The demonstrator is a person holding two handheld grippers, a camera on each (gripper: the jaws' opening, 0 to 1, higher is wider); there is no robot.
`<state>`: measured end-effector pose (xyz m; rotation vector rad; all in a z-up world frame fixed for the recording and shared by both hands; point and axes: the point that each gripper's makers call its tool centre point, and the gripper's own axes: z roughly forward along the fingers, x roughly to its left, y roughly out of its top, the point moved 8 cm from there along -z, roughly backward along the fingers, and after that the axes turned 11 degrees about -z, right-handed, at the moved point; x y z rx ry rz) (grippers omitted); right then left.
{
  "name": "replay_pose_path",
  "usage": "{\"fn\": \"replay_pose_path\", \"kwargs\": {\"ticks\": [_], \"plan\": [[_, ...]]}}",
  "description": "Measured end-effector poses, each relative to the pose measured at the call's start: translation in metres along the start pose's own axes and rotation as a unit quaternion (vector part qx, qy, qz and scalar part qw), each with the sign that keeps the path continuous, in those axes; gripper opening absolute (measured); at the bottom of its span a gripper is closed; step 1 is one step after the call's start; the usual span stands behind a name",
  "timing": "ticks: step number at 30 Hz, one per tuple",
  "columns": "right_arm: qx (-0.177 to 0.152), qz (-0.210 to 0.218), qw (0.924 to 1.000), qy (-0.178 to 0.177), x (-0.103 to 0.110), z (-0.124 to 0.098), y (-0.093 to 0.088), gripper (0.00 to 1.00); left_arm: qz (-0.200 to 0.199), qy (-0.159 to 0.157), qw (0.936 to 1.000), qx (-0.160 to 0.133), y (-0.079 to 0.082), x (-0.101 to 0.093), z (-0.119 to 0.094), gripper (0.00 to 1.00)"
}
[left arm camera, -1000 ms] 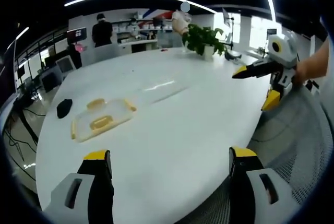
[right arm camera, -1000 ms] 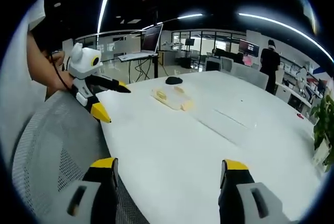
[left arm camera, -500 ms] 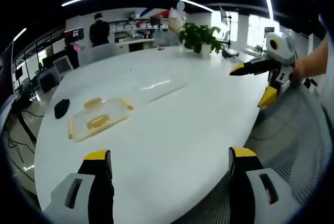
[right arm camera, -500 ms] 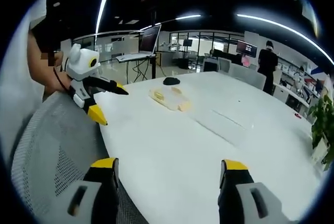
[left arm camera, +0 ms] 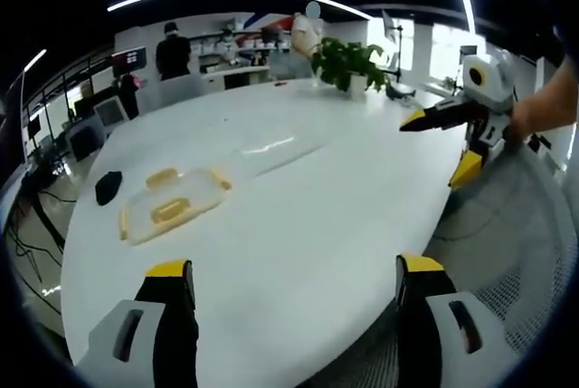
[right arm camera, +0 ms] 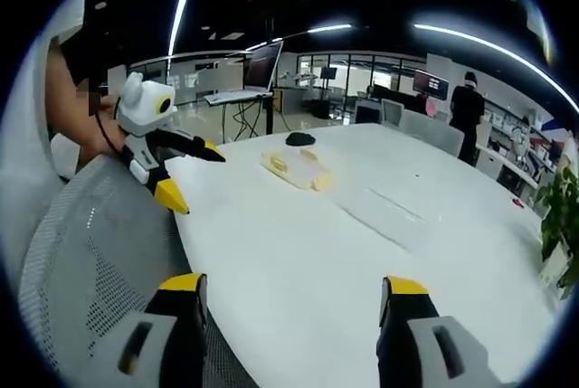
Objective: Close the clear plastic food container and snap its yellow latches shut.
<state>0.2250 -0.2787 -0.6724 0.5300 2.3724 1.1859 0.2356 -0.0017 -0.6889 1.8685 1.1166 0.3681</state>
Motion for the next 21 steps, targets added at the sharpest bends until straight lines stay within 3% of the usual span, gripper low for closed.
{"fn": "replay_pose_path", "kwargs": {"ticks": [11,21], "plan": [[0.027,-0.008,0.9995,-0.012,-0.0007,0.0025,-0.0046,0.77,0.026,-0.017,0.9995,-0.003,0.0009,-0.0052,-0.0006,0.89],[0.03,-0.013,0.9994,-0.012,0.0002,0.0012,-0.0045,0.78,0.008,-0.004,0.9998,-0.015,0.0034,-0.0005,-0.0033,0.89]]}}
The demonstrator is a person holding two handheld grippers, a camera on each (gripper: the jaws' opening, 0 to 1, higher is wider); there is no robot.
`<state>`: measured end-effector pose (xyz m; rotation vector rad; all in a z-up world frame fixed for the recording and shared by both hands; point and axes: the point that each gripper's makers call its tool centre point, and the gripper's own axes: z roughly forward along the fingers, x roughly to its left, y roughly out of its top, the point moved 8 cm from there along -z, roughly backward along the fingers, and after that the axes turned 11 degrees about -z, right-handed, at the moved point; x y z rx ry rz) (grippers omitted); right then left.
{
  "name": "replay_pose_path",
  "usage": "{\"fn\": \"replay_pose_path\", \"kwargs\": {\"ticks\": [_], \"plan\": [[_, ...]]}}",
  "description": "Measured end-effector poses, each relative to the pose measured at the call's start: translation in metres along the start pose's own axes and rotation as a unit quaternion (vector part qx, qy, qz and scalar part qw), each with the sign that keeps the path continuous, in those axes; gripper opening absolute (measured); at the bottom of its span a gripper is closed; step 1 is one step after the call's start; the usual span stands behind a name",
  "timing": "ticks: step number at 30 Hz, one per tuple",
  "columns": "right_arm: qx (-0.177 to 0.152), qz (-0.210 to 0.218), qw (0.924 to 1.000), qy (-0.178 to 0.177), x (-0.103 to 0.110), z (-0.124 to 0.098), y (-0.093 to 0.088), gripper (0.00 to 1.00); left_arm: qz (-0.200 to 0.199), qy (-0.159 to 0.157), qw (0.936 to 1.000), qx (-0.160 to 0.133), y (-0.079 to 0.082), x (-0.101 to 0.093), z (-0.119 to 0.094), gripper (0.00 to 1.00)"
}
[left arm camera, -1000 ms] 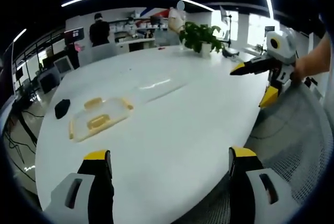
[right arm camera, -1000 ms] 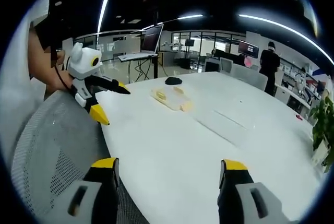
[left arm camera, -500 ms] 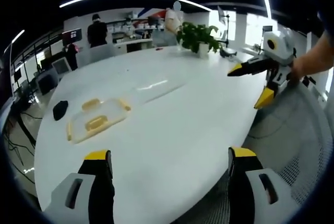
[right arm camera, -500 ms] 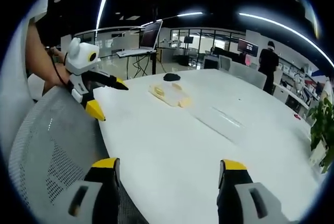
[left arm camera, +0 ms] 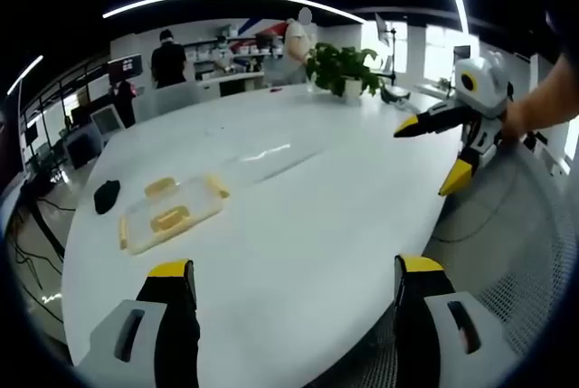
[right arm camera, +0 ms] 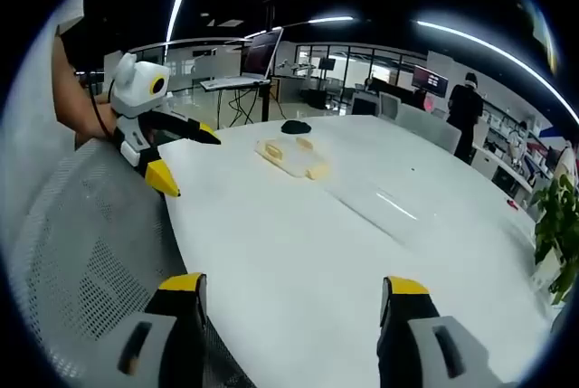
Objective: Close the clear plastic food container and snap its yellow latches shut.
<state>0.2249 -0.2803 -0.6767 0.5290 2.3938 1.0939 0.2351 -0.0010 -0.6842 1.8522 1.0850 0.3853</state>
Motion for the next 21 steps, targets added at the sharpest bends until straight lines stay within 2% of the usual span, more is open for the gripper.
{"fn": "replay_pose_path", "kwargs": {"ticks": [2,3,5,7,9,15,21], "plan": [[0.004,0.004,1.0,0.007,0.0016,0.0005,-0.0017,0.78,-0.004,0.004,0.9997,0.022,-0.0062,0.0009,0.0014,0.88],[0.007,0.004,0.9999,0.008,0.001,0.0019,-0.0016,0.78,0.0,0.004,0.9997,0.024,-0.0056,0.0011,0.0016,0.88],[-0.002,0.005,1.0,0.008,0.0006,0.0018,0.0009,0.77,0.006,0.0,0.9998,0.017,-0.0028,0.001,0.0021,0.87],[0.0,0.006,1.0,0.008,-0.0004,0.0024,-0.0002,0.78,0.008,0.003,0.9997,0.022,-0.0033,0.0007,0.0021,0.86],[-0.004,0.022,0.9994,0.027,0.0013,0.0029,-0.0028,0.8,0.01,0.015,0.9996,0.021,-0.0034,0.0019,0.0007,0.84],[-0.023,0.024,0.9994,0.013,-0.0045,0.0005,0.0056,0.79,0.007,0.023,0.9996,0.015,-0.0011,0.0063,-0.0004,0.85],[-0.012,0.023,0.9995,0.016,-0.0042,0.0034,0.005,0.77,0.01,0.02,0.9995,0.021,-0.0022,0.0041,-0.0001,0.83]]}}
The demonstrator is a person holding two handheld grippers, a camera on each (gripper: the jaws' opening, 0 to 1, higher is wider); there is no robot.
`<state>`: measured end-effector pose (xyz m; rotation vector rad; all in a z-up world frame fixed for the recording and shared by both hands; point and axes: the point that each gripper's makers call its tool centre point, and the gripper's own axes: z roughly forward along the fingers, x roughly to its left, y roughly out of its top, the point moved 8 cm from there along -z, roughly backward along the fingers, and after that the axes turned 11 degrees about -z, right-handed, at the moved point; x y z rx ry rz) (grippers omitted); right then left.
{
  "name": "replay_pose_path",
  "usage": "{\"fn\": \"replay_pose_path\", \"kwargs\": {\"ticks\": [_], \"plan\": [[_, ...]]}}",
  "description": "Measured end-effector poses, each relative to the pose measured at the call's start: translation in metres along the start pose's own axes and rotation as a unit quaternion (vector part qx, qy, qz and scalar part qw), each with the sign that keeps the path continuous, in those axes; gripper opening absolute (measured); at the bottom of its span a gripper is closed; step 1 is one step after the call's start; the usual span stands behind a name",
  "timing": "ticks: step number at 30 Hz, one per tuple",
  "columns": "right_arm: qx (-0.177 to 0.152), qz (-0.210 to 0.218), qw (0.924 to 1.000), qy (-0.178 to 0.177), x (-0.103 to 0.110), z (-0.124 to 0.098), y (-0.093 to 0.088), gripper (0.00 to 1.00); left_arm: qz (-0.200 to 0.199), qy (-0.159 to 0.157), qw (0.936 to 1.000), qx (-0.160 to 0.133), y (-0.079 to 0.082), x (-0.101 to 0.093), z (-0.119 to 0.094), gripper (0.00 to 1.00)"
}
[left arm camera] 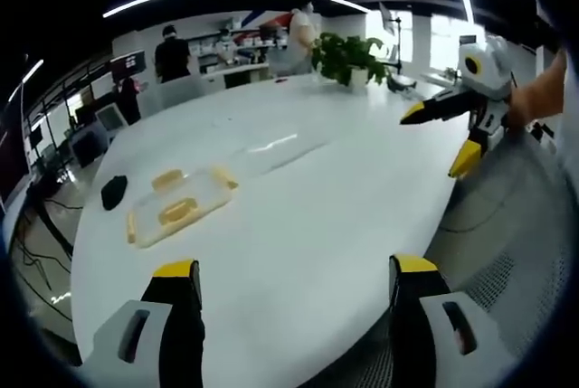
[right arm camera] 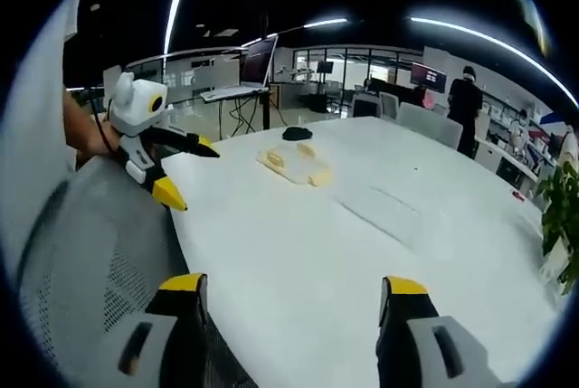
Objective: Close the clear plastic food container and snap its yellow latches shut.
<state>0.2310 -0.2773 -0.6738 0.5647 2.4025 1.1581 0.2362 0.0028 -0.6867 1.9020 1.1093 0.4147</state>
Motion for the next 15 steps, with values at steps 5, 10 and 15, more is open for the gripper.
{"fn": "replay_pose_path", "kwargs": {"ticks": [5,10,15], "plan": [[0.004,0.001,1.0,-0.001,-0.006,0.009,0.007,0.75,-0.017,-0.007,0.9998,-0.003,0.002,0.002,-0.001,0.83],[0.01,-0.002,0.9999,0.008,-0.009,0.028,0.009,0.71,-0.03,-0.014,0.9995,0.002,0.004,0.005,-0.001,0.82],[0.007,-0.003,0.9999,0.014,-0.011,0.038,0.016,0.72,-0.035,-0.014,0.9993,-0.004,0.009,0.015,-0.001,0.82]]}}
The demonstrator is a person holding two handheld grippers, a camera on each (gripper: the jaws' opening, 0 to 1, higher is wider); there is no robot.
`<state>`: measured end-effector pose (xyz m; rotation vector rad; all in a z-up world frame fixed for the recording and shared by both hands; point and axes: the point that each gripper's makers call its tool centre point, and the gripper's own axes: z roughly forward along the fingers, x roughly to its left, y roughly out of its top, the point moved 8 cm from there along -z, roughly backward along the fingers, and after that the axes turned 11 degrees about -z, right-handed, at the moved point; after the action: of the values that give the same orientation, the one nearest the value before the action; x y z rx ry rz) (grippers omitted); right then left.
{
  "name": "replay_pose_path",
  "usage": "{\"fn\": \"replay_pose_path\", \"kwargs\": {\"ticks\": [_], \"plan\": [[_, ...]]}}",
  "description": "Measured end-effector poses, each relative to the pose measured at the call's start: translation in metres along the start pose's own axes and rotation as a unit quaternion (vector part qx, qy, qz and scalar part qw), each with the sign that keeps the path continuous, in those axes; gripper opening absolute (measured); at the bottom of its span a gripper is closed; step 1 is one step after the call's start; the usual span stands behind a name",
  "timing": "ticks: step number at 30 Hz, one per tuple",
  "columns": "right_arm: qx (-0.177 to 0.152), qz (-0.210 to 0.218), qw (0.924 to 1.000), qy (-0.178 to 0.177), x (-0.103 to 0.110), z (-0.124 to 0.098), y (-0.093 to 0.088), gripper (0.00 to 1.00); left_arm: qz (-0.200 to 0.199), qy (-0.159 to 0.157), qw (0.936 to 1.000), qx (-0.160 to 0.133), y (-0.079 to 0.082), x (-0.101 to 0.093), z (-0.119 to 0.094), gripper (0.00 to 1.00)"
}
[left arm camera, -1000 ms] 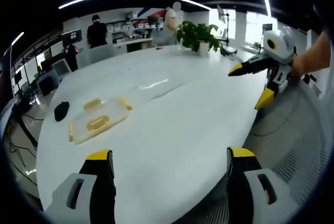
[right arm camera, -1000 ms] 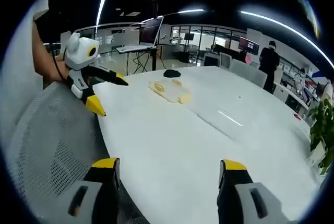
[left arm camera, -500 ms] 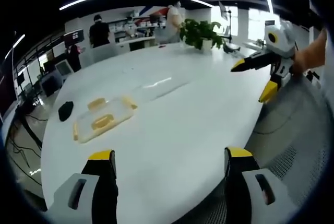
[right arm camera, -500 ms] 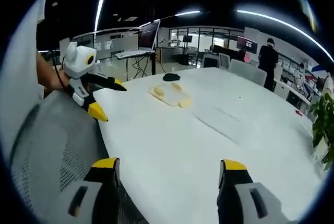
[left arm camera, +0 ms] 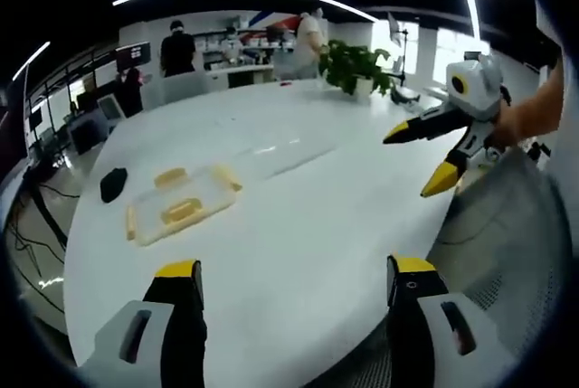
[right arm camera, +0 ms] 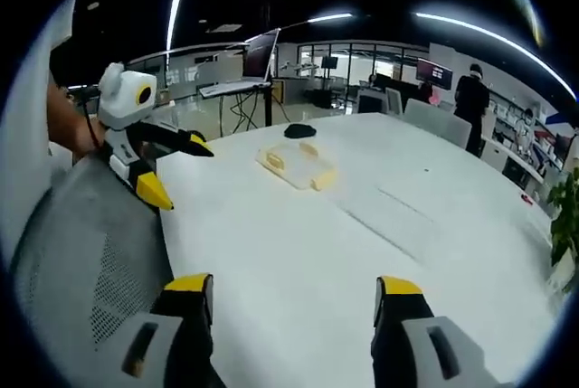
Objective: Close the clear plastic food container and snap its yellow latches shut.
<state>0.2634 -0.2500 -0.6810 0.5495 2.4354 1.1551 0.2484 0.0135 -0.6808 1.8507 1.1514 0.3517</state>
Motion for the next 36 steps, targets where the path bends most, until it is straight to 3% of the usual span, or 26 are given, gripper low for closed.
{"fn": "replay_pose_path", "kwargs": {"ticks": [17,25,36], "plan": [[0.009,-0.029,0.9993,0.023,-0.008,0.023,0.01,0.71,0.028,-0.008,0.9995,0.012,0.015,0.024,0.014,0.81],[0.018,-0.049,0.9979,0.039,-0.017,0.037,0.016,0.69,0.049,-0.005,0.9983,0.032,0.011,0.041,0.019,0.8],[0.028,-0.074,0.9943,0.071,-0.024,0.061,0.028,0.65,0.048,0.005,0.9978,0.046,0.012,0.068,0.021,0.79]]}}
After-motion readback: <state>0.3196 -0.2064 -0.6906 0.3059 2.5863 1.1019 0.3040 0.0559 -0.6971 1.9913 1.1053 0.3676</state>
